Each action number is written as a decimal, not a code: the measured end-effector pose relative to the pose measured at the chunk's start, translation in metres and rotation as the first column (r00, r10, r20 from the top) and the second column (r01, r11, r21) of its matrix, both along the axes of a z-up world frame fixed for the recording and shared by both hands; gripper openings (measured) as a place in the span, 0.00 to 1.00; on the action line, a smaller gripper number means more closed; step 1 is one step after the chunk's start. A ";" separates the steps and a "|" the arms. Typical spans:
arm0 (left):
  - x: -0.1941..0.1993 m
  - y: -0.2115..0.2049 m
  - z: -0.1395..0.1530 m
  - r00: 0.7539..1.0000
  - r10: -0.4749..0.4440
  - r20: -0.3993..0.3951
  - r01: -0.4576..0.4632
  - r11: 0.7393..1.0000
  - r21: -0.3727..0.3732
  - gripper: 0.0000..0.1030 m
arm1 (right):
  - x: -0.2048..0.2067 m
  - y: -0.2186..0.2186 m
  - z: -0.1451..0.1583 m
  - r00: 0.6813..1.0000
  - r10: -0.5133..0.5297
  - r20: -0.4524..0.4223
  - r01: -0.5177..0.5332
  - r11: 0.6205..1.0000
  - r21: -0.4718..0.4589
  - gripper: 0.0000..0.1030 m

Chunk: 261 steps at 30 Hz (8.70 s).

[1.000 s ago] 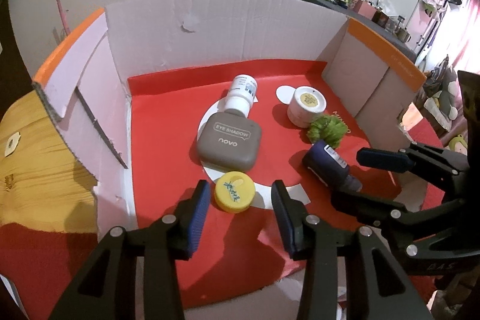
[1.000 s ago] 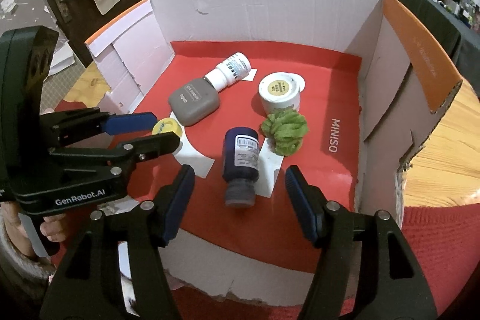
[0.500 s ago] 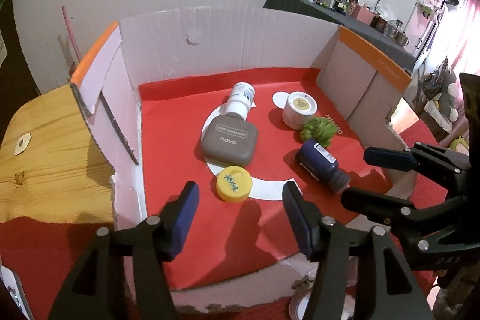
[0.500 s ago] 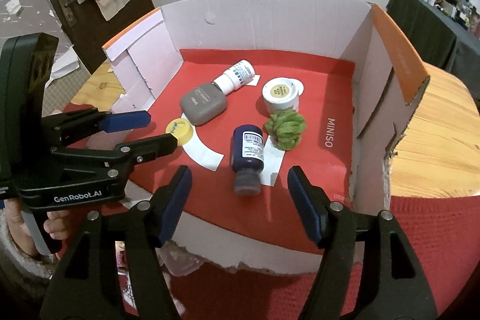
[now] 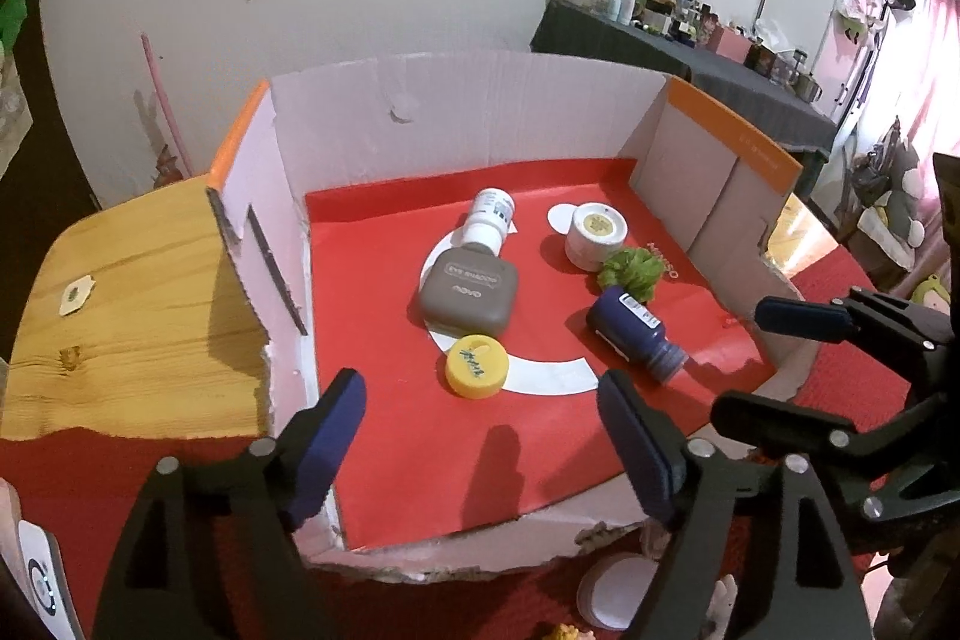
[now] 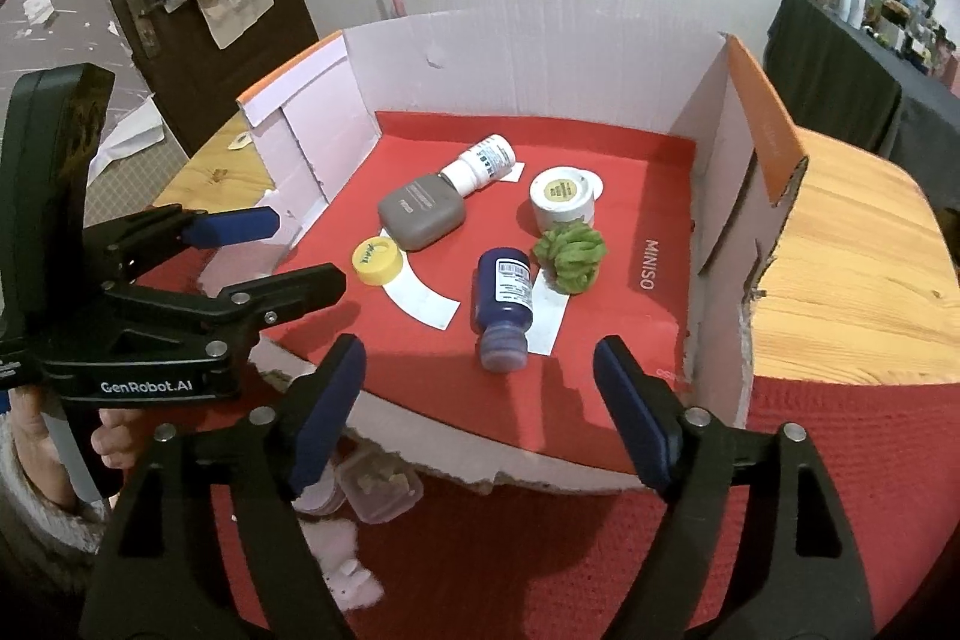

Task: Organize objects
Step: 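Withdraw both grippers from the box toward the remaining items, then grasp the small doll figure with the left gripper while the right grasps the white plush bunny, then carry the doll figure and plush bunny with both grippers toward the box, then lower the doll with the left gripper while the right lowers the bunny into the box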

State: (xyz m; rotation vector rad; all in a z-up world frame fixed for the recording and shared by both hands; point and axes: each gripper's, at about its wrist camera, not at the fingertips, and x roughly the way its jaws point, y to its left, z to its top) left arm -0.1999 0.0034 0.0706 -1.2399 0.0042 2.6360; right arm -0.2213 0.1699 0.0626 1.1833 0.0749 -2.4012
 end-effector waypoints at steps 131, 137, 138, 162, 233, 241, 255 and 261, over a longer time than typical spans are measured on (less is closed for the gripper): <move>0.109 0.019 -0.048 0.965 -0.263 -0.012 0.260 0.957 -0.127 0.49 | 0.085 -0.013 -0.052 0.997 0.073 -0.003 -0.072 0.990 0.125 0.57; 0.111 0.011 -0.045 0.973 -0.229 -0.014 0.226 0.969 -0.098 0.49 | 0.086 -0.012 -0.049 0.997 0.073 -0.003 -0.073 0.992 0.103 0.57; 0.111 0.009 -0.044 0.975 -0.221 -0.015 0.219 0.971 -0.091 0.49 | 0.086 -0.011 -0.048 0.997 0.073 -0.003 -0.073 0.993 0.098 0.57; 0.115 0.002 -0.009 0.981 -0.180 -0.076 0.181 0.984 -0.005 0.49 | 0.098 -0.011 -0.006 0.993 0.077 -0.084 -0.074 0.997 0.032 0.56; 0.005 -0.011 -0.020 0.992 -0.104 0.067 0.104 0.995 0.010 0.49 | -0.016 -0.022 -0.025 0.979 0.123 0.160 -0.112 0.991 -0.075 0.57; 0.001 -0.003 -0.022 0.991 -0.111 0.068 0.113 0.993 -0.022 0.49 | -0.028 -0.014 -0.029 0.980 0.088 0.179 -0.080 0.995 -0.053 0.57; -0.010 0.014 -0.035 0.984 -0.144 0.106 0.150 0.988 -0.044 0.49 | -0.039 -0.005 -0.033 0.989 0.034 0.142 -0.037 0.999 0.019 0.57; -0.016 0.012 -0.035 0.985 -0.136 0.102 0.140 0.990 -0.029 0.49 | -0.042 -0.008 -0.037 0.991 0.028 0.134 -0.032 0.999 0.027 0.57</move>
